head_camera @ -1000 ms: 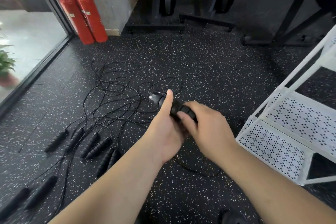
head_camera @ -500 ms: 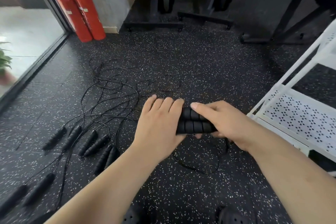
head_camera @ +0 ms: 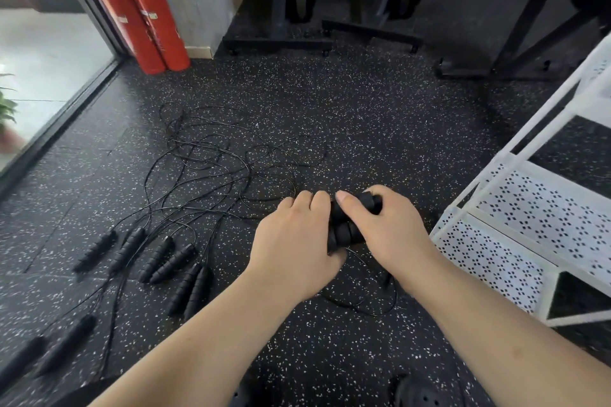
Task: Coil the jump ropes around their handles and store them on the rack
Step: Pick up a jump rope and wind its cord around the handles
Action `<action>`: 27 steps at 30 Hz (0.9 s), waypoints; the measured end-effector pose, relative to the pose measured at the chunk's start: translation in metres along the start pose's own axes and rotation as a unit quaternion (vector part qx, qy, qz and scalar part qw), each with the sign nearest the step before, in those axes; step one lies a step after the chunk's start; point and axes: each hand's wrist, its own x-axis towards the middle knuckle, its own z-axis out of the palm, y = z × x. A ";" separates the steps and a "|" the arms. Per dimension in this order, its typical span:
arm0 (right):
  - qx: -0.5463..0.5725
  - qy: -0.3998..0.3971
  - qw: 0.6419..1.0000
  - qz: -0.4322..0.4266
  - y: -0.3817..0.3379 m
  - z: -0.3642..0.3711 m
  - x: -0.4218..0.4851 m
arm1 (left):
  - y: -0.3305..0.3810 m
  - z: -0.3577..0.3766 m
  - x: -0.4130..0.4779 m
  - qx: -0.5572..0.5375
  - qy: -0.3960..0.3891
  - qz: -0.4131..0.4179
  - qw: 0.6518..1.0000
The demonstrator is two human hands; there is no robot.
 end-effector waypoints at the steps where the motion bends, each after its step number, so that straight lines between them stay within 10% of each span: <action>1: 0.000 0.001 1.000 -0.001 0.001 0.001 0.000 | 0.000 0.000 0.001 0.005 0.005 0.001 1.000; 8: -0.035 -0.001 0.999 -0.023 -0.002 -0.004 0.002 | 0.002 0.004 -0.001 0.017 0.015 0.013 1.000; 14: 0.065 -0.193 0.979 -0.009 -0.007 -0.042 0.011 | -0.010 -0.006 0.012 0.009 0.009 -0.019 1.000; 27: -0.281 -0.180 0.921 -0.202 -0.006 -0.042 0.003 | -0.043 -0.004 0.018 0.048 -0.034 -0.121 0.991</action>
